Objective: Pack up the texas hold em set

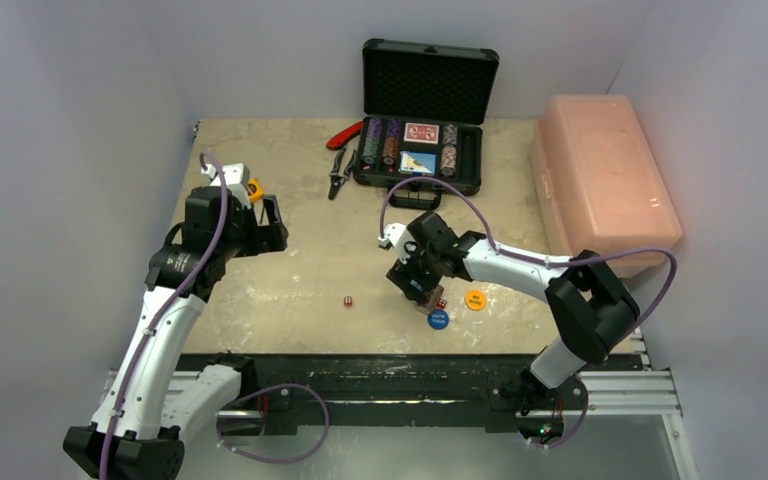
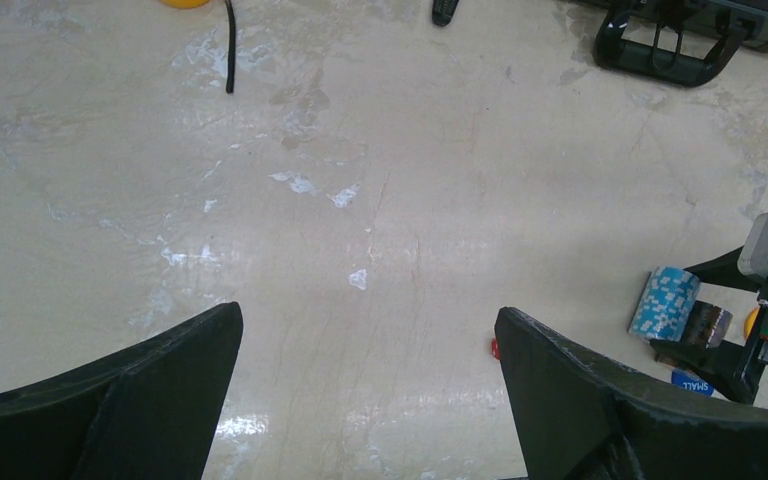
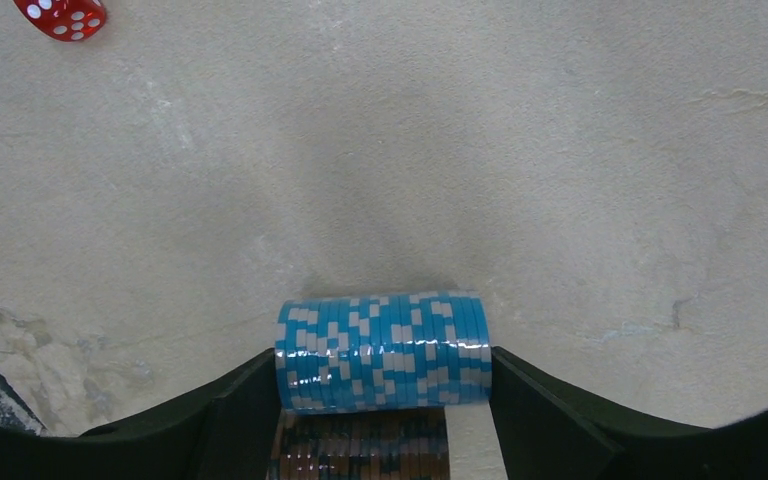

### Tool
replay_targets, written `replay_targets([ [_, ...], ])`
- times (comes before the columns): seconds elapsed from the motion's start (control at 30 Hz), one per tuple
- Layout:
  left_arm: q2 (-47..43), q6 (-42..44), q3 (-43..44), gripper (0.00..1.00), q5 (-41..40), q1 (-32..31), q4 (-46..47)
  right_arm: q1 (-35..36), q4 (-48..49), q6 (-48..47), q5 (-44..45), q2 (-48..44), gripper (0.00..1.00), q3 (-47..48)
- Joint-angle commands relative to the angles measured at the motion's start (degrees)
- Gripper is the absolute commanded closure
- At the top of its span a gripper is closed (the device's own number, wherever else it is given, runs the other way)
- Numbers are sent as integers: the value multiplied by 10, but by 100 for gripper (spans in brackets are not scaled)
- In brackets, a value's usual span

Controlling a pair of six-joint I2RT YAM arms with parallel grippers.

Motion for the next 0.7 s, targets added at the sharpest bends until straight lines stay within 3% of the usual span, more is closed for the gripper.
replay_targets([
  [0.0,-1,11,-2,2,-8,-4,9,2,5,1,-26,9,28,27],
  [0.33,-2,12,-2,2,-11,-7,8,2,-8,10,-33,8,51,37],
  [0.67,-6,6,2,2,-11,-9,4,2,2,31,0,-24,53,67],
])
